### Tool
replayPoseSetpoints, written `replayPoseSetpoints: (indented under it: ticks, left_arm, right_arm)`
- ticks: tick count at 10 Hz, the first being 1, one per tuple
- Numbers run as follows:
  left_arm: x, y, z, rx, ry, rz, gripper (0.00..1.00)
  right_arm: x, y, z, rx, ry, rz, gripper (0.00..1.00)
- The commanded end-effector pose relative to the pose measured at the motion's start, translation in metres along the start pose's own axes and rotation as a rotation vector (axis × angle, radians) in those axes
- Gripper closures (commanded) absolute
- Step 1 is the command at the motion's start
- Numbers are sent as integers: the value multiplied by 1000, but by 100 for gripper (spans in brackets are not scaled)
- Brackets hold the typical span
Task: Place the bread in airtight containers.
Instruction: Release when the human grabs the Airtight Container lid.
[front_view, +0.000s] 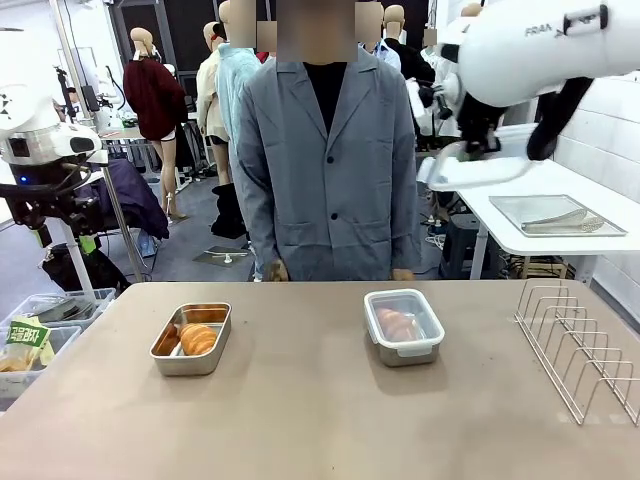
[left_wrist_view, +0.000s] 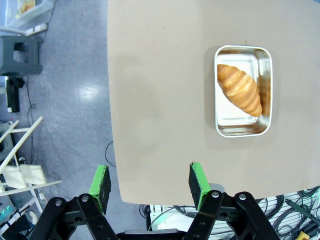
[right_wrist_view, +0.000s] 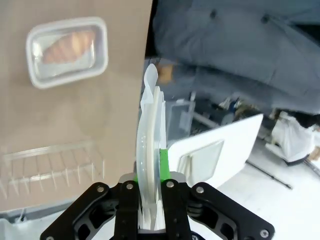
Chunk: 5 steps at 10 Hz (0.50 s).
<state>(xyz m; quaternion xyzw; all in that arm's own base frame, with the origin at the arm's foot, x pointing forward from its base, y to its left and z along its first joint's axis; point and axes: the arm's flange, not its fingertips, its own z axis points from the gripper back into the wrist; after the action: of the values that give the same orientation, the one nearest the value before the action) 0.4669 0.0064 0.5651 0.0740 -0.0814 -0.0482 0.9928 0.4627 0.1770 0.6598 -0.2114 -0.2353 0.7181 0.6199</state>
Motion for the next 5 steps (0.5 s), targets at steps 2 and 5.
replayPoseSetpoints:
  ticks: [2,5]
  left_arm:
    - [-1,0,-1,12,-10,17,19]
    - [-1,0,-1,12,-10,17,19]
  right_arm:
    - [52,-44,-17,-6,-147,27,100]
    - [97,-61,-34,31,-131,59,100]
